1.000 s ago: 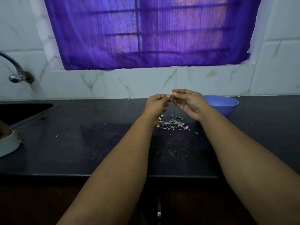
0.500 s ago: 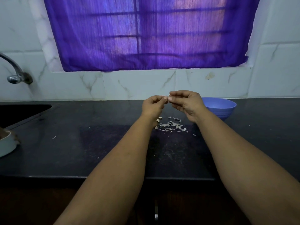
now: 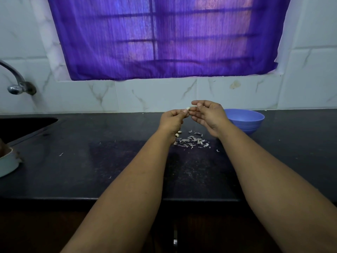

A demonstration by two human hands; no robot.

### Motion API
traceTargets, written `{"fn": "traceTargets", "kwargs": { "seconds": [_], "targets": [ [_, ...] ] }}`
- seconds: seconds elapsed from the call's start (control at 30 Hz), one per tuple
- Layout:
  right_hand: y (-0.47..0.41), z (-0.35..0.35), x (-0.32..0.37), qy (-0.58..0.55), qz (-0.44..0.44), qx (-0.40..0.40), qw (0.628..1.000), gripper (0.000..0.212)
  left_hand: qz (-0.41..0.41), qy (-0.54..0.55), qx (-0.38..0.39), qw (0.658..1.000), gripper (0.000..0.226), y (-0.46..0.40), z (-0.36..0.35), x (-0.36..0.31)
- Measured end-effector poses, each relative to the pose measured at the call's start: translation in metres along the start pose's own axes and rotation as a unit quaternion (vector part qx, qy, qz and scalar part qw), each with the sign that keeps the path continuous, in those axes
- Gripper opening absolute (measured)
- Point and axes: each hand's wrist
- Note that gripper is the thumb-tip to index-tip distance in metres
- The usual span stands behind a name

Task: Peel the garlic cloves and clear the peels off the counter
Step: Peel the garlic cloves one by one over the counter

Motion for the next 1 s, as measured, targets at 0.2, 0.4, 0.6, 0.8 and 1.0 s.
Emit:
{"fn": "traceTargets", "kwargs": {
  "seconds": [0.2, 0.4, 0.6, 0.8, 1.0],
  "targets": [
    [0.001, 0.000, -0.004, 0.047, 0.028, 0.005, 0.998, 0.005, -0.038, -0.028, 0.022, 0.999, 0.007, 0.002, -0.003, 0.002],
    [-0.003, 0.002, -0.005, 0.050, 0.016, -0.005, 0.999, 0.015, -0.026, -0.056, 0.007, 0.998, 0.013, 0.000, -0.002, 0.004],
    [-0.004, -0.001, -0.011, 0.121, 0.038, -0.002, 0.992, 0.006, -0.080, -0.162, 0.000, 0.984, 0.021, -0.001, -0.003, 0.005],
    [-0.006, 0.002, -0.013, 0.269, 0.083, -0.033, 0.959, 0.007, -0.099, -0.294, -0.012, 0.951, 0.035, -0.007, 0.000, 0.011],
    [-0.006, 0.005, -0.007, 0.315, 0.115, -0.082, 0.939, 0.006, -0.117, -0.282, -0.020, 0.952, 0.031, -0.005, -0.002, 0.011]
  ]
}}
Point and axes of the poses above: each hand's wrist, its own y-axis away from the middle knuckle, its own z-axis out of the back of the hand, x = y × z, and after that the axes turned 6 degrees about y, right-handed
